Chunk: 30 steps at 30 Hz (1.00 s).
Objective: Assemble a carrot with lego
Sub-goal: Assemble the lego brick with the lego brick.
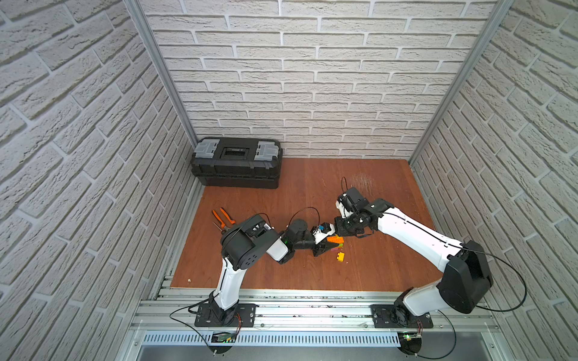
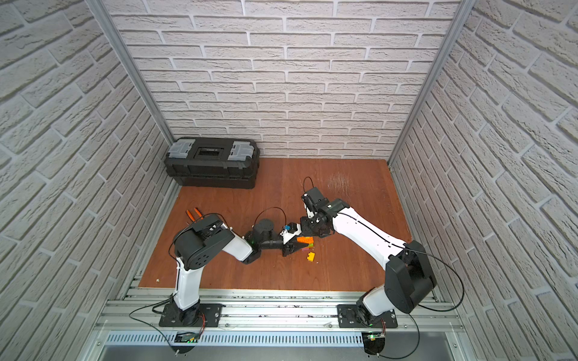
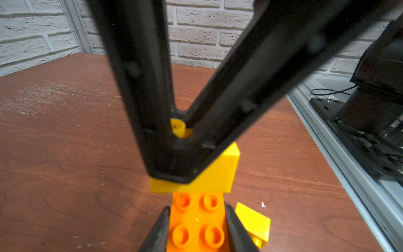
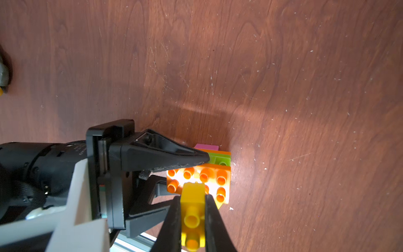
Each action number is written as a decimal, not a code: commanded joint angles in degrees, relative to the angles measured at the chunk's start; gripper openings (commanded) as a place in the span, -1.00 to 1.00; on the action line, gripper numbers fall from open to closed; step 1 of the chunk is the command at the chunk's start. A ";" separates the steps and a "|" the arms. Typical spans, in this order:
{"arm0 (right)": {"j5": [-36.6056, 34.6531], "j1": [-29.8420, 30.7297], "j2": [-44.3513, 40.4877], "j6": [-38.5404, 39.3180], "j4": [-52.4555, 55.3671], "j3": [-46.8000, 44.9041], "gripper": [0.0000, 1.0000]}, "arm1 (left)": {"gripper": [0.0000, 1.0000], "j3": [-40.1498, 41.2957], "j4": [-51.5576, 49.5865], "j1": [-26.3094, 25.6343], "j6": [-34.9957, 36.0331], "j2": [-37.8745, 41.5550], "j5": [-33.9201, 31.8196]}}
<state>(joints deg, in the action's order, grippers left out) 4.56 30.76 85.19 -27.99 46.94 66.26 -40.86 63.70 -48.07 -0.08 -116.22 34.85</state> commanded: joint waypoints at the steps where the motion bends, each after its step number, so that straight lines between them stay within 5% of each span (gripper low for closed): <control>1: -1.66 0.26 -0.56 1.31 0.83 -0.25 -0.96 | -1.00 1.31 -3.49 -0.40 -0.58 -2.04 0.93; 30: -2.53 -1.03 2.34 3.99 -1.58 -3.42 -0.96 | -1.00 1.10 -3.48 -0.27 -0.75 -2.34 1.32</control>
<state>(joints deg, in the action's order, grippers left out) 2.59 30.13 86.96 -24.77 46.41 63.61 -40.86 63.83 -48.07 -0.08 -116.33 34.98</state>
